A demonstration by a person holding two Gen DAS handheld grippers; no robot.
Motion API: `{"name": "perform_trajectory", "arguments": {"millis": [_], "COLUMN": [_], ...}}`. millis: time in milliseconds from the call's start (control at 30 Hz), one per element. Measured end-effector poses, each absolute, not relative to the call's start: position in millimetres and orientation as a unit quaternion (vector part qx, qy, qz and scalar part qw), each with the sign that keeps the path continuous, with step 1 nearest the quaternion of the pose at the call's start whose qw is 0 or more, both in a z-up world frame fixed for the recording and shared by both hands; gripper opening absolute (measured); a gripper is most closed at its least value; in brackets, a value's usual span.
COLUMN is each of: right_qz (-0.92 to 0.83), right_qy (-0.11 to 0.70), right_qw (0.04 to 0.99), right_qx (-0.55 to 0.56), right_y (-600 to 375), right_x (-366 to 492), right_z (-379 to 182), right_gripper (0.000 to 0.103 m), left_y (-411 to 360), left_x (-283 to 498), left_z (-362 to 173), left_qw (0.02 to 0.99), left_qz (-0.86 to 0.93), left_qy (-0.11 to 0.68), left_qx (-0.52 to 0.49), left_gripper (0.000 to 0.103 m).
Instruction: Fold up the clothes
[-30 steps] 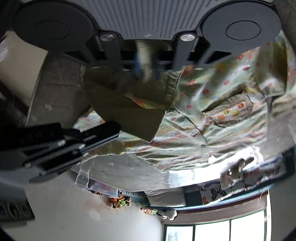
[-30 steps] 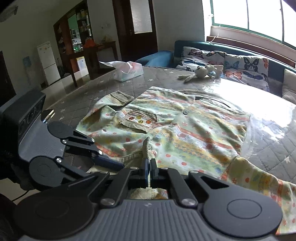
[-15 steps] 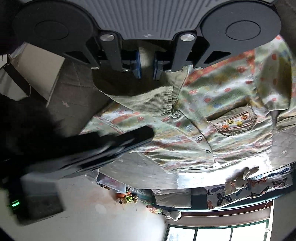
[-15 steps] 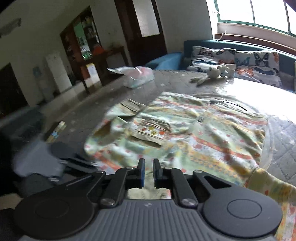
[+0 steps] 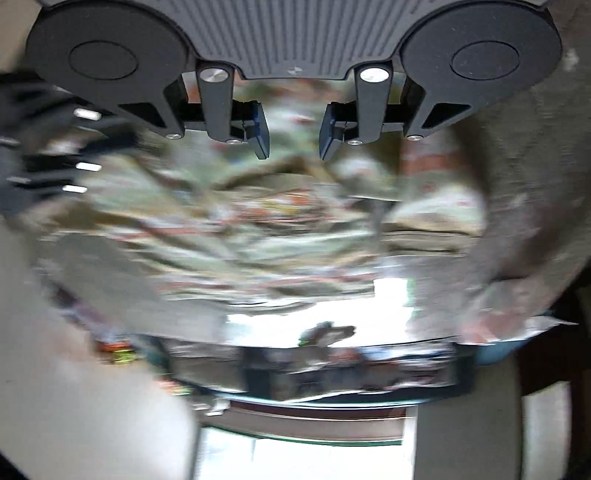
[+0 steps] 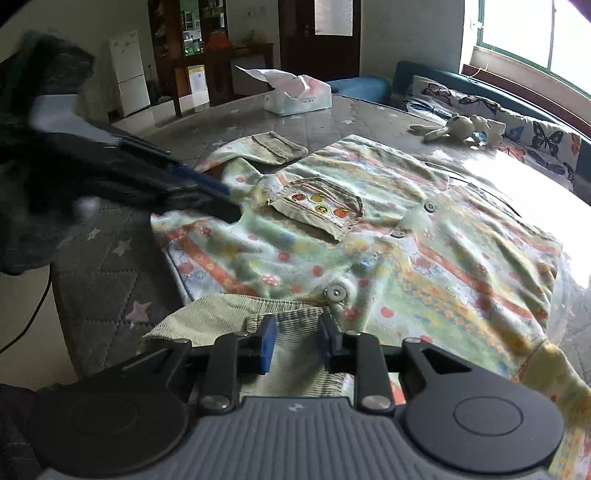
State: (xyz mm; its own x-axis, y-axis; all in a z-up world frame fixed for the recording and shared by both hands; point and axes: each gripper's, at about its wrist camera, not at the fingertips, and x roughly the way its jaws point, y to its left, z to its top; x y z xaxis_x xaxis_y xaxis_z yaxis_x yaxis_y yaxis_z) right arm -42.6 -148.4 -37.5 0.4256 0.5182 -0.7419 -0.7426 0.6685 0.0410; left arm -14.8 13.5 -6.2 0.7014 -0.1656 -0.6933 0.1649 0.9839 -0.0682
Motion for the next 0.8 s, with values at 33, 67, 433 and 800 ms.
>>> {"name": "perform_trajectory", "arguments": {"millis": [33,67,433,800], "right_qz": [0.38,0.38,0.386,0.387], "right_qy": [0.379,0.38,0.378,0.378], "right_qw": [0.831,0.831,0.829,0.83], "right_qx": [-0.147,-0.147,-0.14,-0.135], "right_y": [-148.7,-149.0,-153.3,-154.3], "right_x": [-42.3,-42.2,-40.7,-41.5], "right_z": [-37.6,-37.6,-38.0,-37.9], "right_gripper": [0.025,0.025,0.025,0.025], "left_y": [16.3,19.8,62.3,90.6], "left_x": [-10.6,-8.3,-4.7,-1.4], "left_z": [-9.3,-11.5,-13.8,-33.0], "left_qw": [0.923,0.924,0.934,0.912], "left_qz": [-0.07,-0.056,0.096,0.256], "left_qy": [0.377,0.378,0.345,0.317], "left_qx": [0.002,0.002,-0.005,0.053], "left_gripper": [0.031,0.031,0.031,0.034]}}
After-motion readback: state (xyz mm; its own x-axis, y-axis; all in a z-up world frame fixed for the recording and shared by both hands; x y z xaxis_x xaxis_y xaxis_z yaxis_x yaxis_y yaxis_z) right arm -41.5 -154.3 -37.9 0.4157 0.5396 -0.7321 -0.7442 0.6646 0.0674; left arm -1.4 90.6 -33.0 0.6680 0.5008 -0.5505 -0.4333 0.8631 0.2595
